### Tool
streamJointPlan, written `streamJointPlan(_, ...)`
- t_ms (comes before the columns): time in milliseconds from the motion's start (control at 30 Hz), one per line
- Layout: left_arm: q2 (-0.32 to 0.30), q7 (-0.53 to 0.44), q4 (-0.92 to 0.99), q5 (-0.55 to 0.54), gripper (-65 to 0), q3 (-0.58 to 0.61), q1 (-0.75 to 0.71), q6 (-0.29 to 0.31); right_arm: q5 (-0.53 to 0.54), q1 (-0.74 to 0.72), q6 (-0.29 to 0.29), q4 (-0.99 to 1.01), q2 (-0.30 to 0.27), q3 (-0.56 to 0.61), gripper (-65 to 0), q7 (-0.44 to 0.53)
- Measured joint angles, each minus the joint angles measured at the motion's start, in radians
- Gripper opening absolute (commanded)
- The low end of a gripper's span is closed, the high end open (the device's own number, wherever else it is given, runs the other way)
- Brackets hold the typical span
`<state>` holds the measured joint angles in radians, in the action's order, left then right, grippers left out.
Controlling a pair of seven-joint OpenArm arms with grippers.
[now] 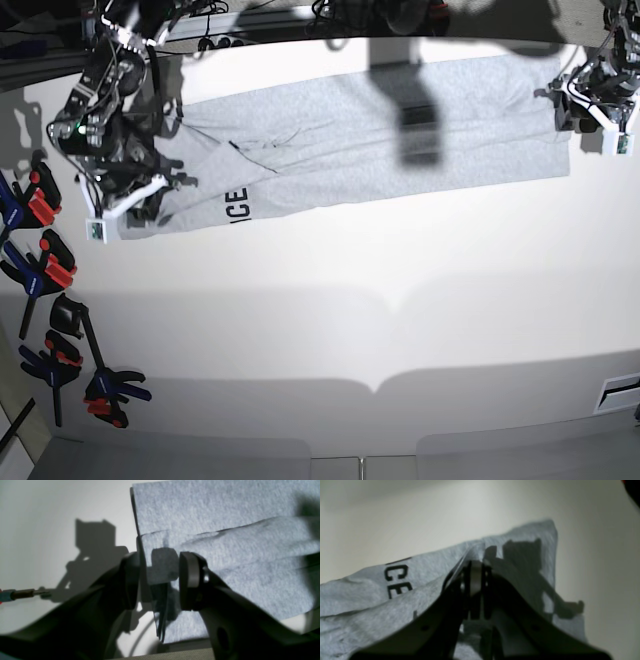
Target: Fold the T-shirt properly
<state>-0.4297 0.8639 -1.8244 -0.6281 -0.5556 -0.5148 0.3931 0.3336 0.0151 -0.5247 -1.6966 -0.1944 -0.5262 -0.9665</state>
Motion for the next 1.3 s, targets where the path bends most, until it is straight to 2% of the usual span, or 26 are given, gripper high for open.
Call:
streamJointPlan(133, 0.0, 0.0, 0.0, 0.0, -40.9, 0.0, 0.0, 0.0, 0.059, -0.033, -0.018, 0.0, 0.0, 0.009, -65.0, 0.001)
streamJointPlan(333, 0.0, -0.003, 0.0, 0.0, -40.8, 0.0, 0.0, 0.0, 0.048, -0.032, -0.019, 0.0, -0.002, 0.068, -65.0, -0.003)
streamJointPlan(500, 0.0, -0.003, 0.0, 0.0, -40.9, 0.0, 0.0, 0.0, 0.048, -0.032, -0.019, 0.001, -0.002, 0.072, -65.0, -0.035)
streamJointPlan(867, 0.0, -0.003, 0.0, 0.0, -40.9, 0.0, 0.0, 0.0, 0.039, -0.031, -0.019, 0.001, -0.003, 0.071, -65.0, -0.192)
streamJointPlan(1000, 0.0, -0.008, 0.0, 0.0, -40.8, 0.0, 0.0, 0.0, -0.01, -0.029, -0.016, 0.001, -0.003, 0.071, -42.6, -0.205)
streamJointPlan(1067, 0.0, -0.034, 0.0, 0.0, -40.8, 0.0, 0.0, 0.0, -0.003, -0.029, 0.015, 0.001, -0.003, 0.071, -36.6, -0.206)
streamJointPlan(1167, 0.0, -0.089, 0.0, 0.008, -40.1, 0.0, 0.0, 0.0, 0.058, -0.029, 0.027, 0.001, -0.007, 0.071, -34.8, -0.197)
streamJointPlan(1233, 0.0, -0.111, 0.0, 0.055, -35.2, 0.0, 0.006, 0.0, 0.095, -0.031, 0.027, 0.001, -0.007, 0.071, -34.8, -0.195)
streamJointPlan(1300, 0.0, -0.02, 0.0, 0.053, -31.8, 0.0, 0.021, -0.026, 0.106, -0.032, 0.008, 0.001, -0.005, 0.072, -34.8, -0.195)
